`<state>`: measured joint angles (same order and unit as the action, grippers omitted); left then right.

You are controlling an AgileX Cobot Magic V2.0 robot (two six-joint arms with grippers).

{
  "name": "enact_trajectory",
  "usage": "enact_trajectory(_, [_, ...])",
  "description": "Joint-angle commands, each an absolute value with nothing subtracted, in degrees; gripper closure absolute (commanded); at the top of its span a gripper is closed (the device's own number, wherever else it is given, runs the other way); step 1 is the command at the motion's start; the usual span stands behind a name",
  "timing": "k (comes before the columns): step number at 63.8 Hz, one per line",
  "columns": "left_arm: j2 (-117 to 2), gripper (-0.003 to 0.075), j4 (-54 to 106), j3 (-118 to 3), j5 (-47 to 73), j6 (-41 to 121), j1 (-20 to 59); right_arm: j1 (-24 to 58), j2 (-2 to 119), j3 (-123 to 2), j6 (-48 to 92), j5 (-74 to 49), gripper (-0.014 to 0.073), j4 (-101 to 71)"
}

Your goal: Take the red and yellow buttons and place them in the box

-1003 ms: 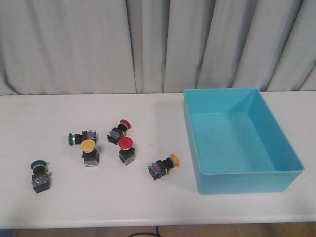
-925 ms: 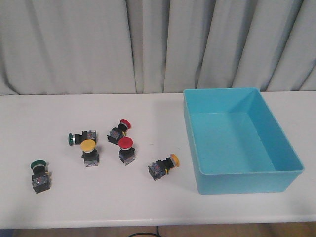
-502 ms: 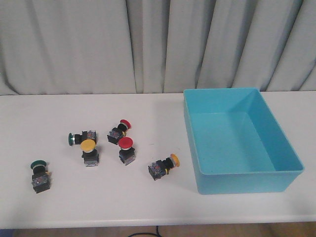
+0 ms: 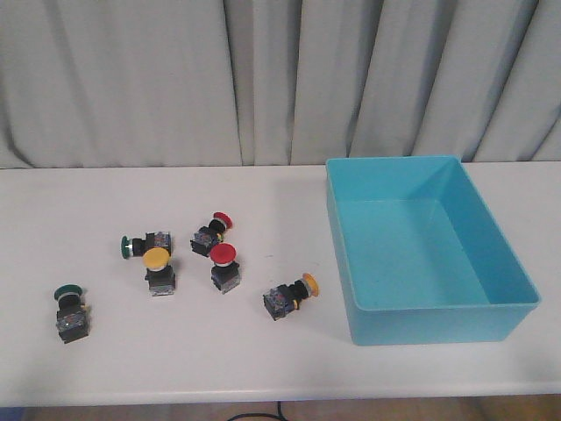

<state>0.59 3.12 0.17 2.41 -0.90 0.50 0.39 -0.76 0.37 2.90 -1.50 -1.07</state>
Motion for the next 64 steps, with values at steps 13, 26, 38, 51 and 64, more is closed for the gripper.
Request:
enact_trajectory(13, [-6.70, 0.0727, 3.52, -22.19, 8.79, -1.57, 0.63, 0.15, 8.52, -20.53, 5.21, -9.90, 0.0598, -0.73])
enact_trajectory(26, [-19.61, 0.0727, 3.52, -32.93, 22.70, 0.35, 0.63, 0.15, 21.05, -31.19, 6.91, -21.54, 0.0598, -0.97])
enact_trajectory(38, [-25.53, 0.0727, 3.52, -32.70, 26.40, 0.44, 0.63, 0.15, 27.77, -31.31, 6.67, -25.26, 0.0598, -1.36])
enact_trajectory(51, [-26.47, 0.0727, 3.52, -32.70, 25.97, 0.44, 0.63, 0.15, 30.28, -31.31, 6.85, -25.03, 0.0598, -1.16])
enact_trajectory(64, [-26.47, 0.0720, 3.52, -32.70, 26.23, 0.39, 0.63, 0.15, 30.28, -31.31, 6.79, -23.88, 0.0595, -1.16])
